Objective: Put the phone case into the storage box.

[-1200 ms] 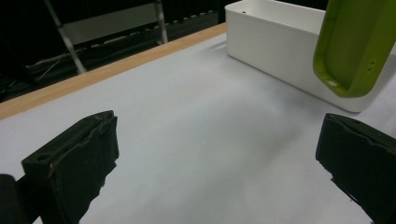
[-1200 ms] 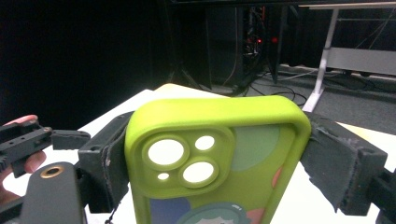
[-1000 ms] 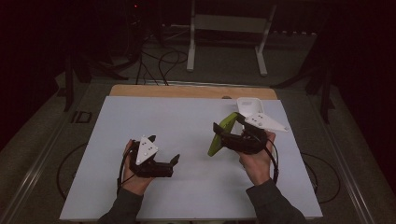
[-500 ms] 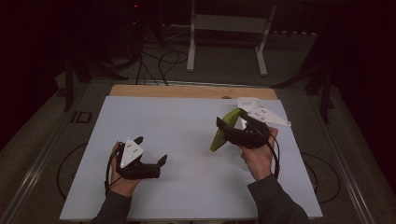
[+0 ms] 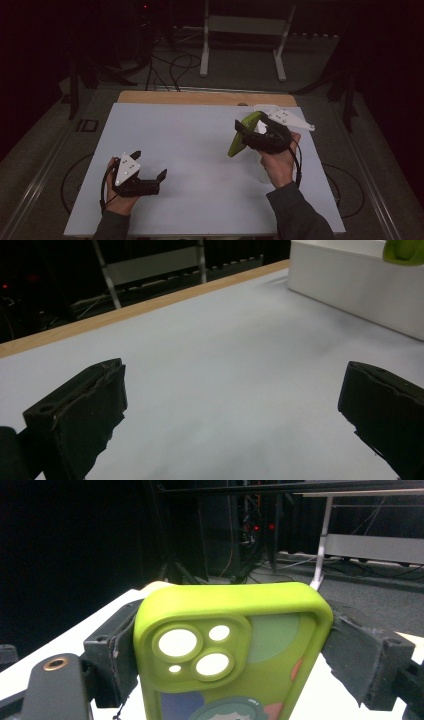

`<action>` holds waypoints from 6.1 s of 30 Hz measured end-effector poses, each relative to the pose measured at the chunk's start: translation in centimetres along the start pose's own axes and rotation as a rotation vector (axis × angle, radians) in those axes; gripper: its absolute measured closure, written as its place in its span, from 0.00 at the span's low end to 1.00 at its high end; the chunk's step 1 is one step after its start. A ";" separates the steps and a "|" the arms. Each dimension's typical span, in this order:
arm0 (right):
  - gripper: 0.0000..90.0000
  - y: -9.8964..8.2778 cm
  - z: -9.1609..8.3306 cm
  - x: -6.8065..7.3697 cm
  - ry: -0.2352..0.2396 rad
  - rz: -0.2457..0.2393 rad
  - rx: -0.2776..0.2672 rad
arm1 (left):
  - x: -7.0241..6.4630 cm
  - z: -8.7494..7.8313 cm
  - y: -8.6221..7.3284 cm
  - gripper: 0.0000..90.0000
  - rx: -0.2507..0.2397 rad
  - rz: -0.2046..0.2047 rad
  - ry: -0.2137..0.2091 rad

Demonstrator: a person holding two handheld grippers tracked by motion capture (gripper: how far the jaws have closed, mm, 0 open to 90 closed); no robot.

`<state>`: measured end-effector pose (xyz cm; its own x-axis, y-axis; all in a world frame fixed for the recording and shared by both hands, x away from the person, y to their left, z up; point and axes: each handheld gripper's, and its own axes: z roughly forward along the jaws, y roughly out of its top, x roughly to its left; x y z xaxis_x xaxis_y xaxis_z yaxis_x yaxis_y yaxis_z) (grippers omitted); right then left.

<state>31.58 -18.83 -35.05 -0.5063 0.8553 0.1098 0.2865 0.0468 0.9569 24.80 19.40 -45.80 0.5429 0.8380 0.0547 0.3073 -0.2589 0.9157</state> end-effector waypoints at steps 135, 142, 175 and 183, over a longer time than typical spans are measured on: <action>0.19 3.7 7.1 -11.1 -0.528 0.048 0.062 | 1.3 -1.9 -3.1 0.00 0.021 -0.025 0.069; 0.19 3.4 8.0 -11.3 -0.542 0.044 0.082 | 1.3 -1.9 -3.1 0.00 0.021 -0.025 0.068; 0.19 2.1 10.0 -12.6 -0.559 0.088 0.141 | 1.3 -1.8 -3.1 0.00 0.024 -0.021 0.063; 0.19 2.0 10.1 -12.7 -0.564 0.089 0.148 | 1.3 -1.7 -3.1 0.00 0.023 -0.022 0.062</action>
<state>46.84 -24.42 -37.30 0.0244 0.9996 -0.0108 0.4389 -0.0010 0.8986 23.19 22.19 -47.92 0.4864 0.8717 0.0600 0.3373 -0.2506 0.9074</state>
